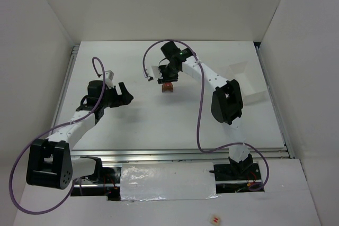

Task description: Build the wood block tower

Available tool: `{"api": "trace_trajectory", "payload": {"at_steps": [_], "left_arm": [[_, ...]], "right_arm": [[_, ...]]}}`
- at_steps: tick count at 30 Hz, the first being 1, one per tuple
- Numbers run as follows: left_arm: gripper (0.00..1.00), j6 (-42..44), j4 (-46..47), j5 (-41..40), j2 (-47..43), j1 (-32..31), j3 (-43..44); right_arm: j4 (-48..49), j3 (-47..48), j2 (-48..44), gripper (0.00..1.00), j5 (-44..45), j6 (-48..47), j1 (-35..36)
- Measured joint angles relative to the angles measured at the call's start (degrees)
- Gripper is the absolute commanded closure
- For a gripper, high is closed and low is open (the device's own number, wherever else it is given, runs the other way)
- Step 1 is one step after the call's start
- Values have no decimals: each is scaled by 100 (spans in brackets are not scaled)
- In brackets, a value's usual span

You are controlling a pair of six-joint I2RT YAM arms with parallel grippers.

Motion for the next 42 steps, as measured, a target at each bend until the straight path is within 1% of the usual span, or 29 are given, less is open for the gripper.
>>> {"api": "trace_trajectory", "payload": {"at_steps": [20, 42], "left_arm": [[1, 20, 7, 15, 28, -39, 0], [1, 125, 7, 15, 94, -85, 0]], "right_arm": [[24, 0, 2, 83, -103, 46, -7], [70, -74, 2, 80, -107, 170, -9]]}}
